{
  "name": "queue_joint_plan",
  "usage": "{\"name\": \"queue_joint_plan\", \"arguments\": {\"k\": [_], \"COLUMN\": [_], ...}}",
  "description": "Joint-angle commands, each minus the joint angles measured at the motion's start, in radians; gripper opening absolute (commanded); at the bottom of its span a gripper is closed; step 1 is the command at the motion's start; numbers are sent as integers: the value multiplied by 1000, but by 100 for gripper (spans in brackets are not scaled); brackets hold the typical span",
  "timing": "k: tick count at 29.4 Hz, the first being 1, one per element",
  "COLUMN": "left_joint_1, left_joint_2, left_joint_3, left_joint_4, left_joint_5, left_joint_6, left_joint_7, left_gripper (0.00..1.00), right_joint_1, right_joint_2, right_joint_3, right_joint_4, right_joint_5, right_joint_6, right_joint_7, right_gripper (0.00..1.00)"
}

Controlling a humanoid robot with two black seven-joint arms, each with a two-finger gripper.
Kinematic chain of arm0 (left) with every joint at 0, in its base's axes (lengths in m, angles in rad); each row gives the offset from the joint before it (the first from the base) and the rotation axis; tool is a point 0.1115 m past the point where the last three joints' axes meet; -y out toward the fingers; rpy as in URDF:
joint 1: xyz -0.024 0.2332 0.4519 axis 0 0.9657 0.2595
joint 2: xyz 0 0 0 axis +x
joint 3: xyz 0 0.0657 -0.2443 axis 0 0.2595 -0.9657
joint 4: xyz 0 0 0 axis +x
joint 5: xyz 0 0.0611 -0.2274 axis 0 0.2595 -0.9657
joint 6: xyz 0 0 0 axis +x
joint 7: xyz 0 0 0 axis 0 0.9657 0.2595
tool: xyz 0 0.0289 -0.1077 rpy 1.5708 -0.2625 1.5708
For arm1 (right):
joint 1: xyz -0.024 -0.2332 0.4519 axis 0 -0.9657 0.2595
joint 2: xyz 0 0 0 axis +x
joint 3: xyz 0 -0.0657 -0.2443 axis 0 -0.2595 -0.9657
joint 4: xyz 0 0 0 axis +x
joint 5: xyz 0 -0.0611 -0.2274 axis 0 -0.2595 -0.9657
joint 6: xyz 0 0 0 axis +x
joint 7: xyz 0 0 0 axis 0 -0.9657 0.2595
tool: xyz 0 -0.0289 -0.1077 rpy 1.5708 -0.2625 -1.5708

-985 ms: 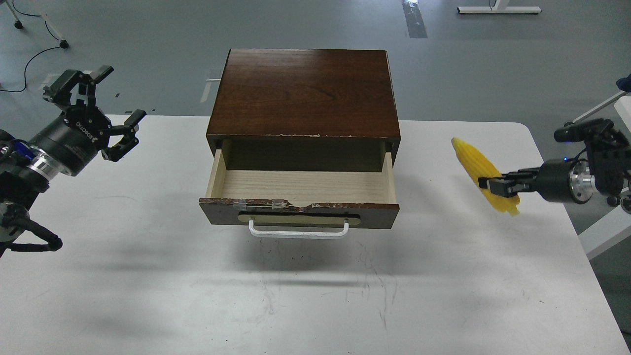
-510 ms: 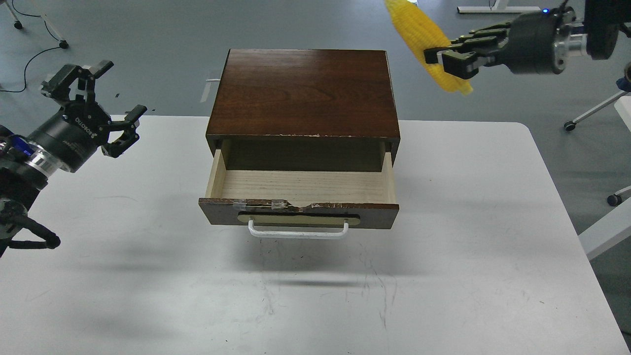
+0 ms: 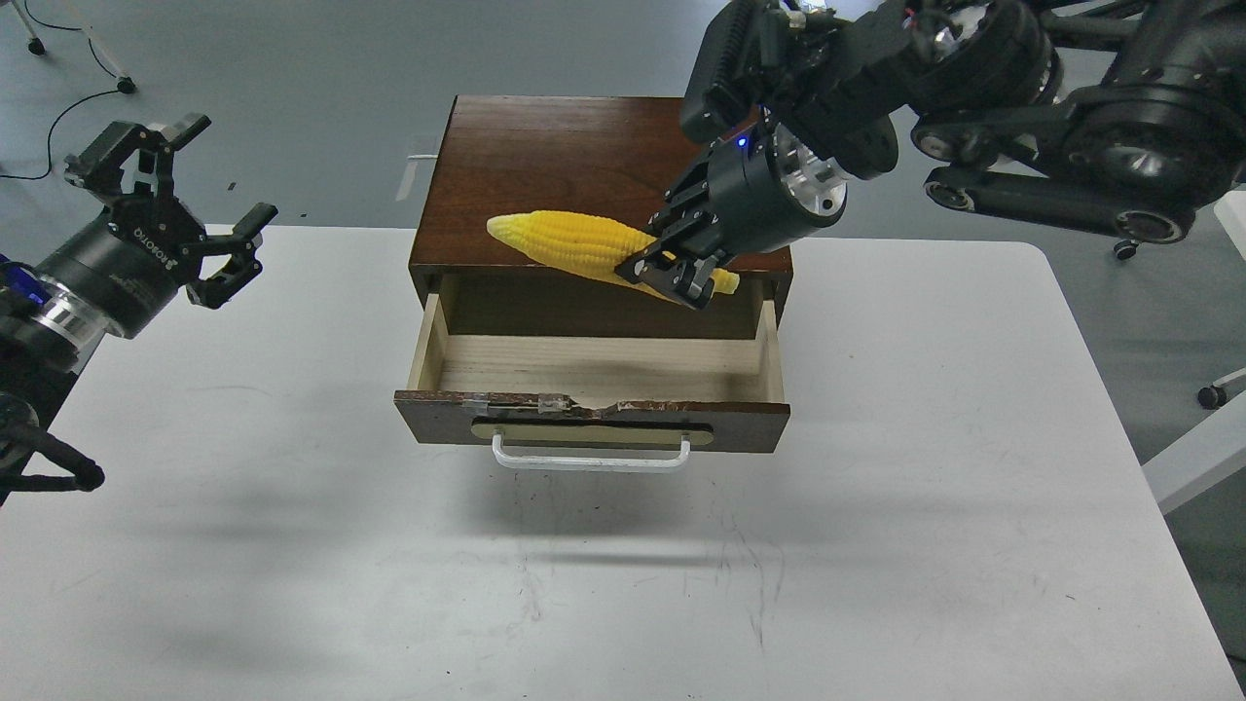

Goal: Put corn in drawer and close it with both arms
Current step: 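Lower the corn into the open drawer and open the right gripper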

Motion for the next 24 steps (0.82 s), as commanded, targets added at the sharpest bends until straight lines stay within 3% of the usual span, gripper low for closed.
{"name": "queue_joint_plan", "arguments": {"k": [1,8,15,18,20,22,24], "left_joint_1": [0,1,1,1,1,1,1], "left_joint_2": [3,5,6,6,6,6,6], "left_joint_3": [-3,-11,-11,-11,-11,-11,-11], "left_joint_4": [-5,-7,-7,-7,-7,-7,-7], "left_joint_5": [-1,1,1,1,1,1,1], "left_joint_6": [0,0,0,0,0,0,0], "left_joint_7": [0,0,0,0,0,0,0], "left_gripper": [100,100,100,100,100,100,100], "right_joint_1": [-29,-132,-171,-169,-169,-164,-155], "right_joint_2": [47,120,128,128,128,125,120], "right_joint_3": [-23,-32,-32,-30,-30,-30,-23], "right_joint_4": [-15,-137,-141,-142,-141,-141,-138], "right_joint_5": [-1,0,5,9,11,17,20], "right_joint_6": [-6,-41,-43,-43,-43,-45,-45], "right_joint_7": [0,0,0,0,0,0,0], "right_gripper": [17,21,35,54,55,78,90]}}
